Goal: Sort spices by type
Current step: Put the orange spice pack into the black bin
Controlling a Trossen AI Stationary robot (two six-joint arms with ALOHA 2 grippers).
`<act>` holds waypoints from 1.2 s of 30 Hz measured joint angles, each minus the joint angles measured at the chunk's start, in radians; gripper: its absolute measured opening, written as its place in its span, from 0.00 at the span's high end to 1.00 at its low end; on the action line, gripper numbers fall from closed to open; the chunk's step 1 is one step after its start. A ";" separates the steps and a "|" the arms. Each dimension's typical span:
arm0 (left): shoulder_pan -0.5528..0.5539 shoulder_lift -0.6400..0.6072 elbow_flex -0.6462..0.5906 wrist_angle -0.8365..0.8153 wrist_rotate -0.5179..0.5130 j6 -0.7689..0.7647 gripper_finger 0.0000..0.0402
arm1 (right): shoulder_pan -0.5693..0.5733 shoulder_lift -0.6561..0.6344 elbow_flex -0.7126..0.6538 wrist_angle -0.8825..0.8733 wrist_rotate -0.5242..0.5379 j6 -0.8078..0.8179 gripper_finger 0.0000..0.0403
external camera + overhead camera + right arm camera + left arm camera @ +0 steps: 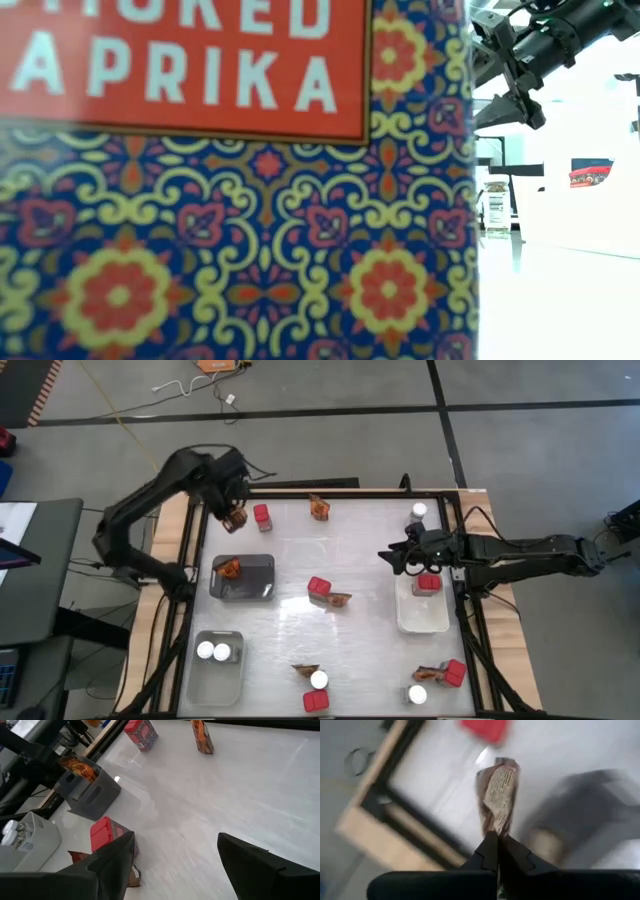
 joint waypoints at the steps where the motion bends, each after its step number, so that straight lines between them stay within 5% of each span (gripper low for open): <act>1: -0.054 -0.028 0.003 0.004 0.017 -0.057 1.00 | 0.000 0.000 0.000 0.001 -0.003 0.000 0.23; 9: -0.552 -0.072 0.012 0.001 -0.013 -0.509 1.00 | 0.000 0.000 0.000 0.001 -0.028 -0.026 0.23; 15: -0.773 -0.014 -0.068 0.003 -0.076 -0.676 1.00 | 0.000 0.000 0.000 0.001 -0.065 -0.028 0.23; 24: -0.863 -0.084 -0.335 0.069 -0.083 -0.829 1.00 | 0.029 0.000 0.000 0.002 -0.108 -0.026 0.23; 36: -0.779 -0.300 -0.654 0.224 -0.002 -0.890 1.00 | 0.099 0.000 0.000 0.002 -0.110 -0.022 0.23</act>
